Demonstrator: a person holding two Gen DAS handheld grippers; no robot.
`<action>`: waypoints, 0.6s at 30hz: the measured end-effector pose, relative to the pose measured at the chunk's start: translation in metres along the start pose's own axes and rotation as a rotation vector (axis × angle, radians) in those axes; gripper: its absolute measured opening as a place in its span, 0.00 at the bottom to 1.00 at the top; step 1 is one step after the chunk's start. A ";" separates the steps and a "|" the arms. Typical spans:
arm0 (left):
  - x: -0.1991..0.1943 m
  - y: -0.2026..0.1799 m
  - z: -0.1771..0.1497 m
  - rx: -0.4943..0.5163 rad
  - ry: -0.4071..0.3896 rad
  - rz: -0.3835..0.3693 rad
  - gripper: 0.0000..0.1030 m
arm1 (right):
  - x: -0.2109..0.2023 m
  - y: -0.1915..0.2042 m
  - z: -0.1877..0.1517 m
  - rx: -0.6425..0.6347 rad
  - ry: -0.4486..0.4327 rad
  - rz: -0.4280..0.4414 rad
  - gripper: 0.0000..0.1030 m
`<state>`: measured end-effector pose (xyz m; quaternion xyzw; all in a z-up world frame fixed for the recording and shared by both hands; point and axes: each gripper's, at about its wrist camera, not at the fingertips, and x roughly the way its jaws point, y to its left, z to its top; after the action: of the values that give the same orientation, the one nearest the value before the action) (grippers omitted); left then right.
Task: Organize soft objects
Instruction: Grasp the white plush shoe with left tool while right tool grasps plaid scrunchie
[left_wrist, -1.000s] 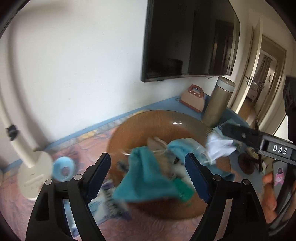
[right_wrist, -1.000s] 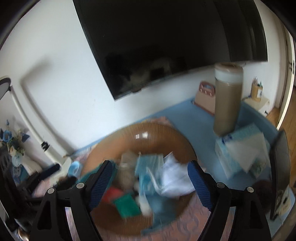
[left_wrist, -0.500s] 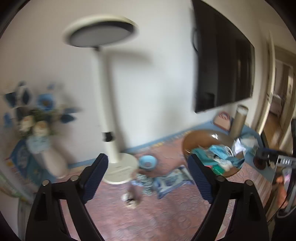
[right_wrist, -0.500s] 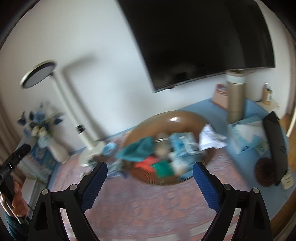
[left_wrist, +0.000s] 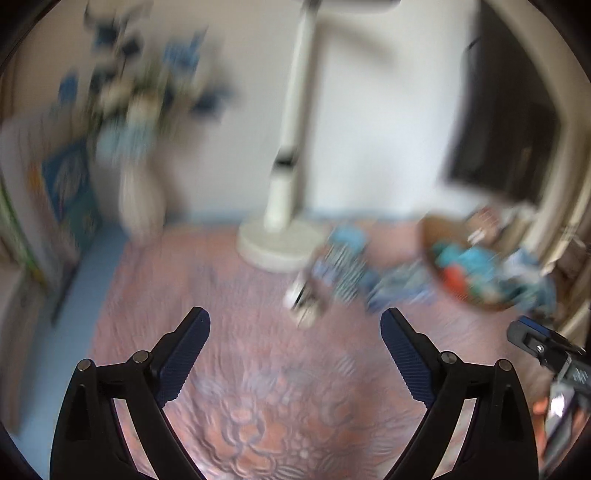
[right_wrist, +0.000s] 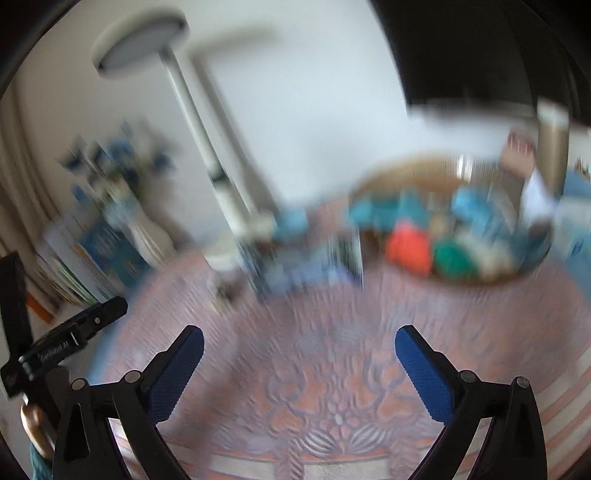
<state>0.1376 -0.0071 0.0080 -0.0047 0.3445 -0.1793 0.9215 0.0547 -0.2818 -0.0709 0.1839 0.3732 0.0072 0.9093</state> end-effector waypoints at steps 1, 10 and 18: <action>0.021 -0.001 -0.016 -0.009 0.036 0.039 0.91 | 0.016 0.000 -0.008 0.003 0.037 -0.007 1.00; 0.077 -0.002 -0.073 -0.002 0.128 0.163 0.91 | 0.070 -0.011 -0.029 0.040 0.147 -0.122 1.00; 0.080 -0.005 -0.078 0.005 0.145 0.157 0.91 | 0.071 0.010 -0.034 -0.071 0.126 -0.223 1.00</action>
<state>0.1419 -0.0292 -0.1017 0.0376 0.4091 -0.1074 0.9054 0.0838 -0.2504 -0.1378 0.1082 0.4473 -0.0690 0.8851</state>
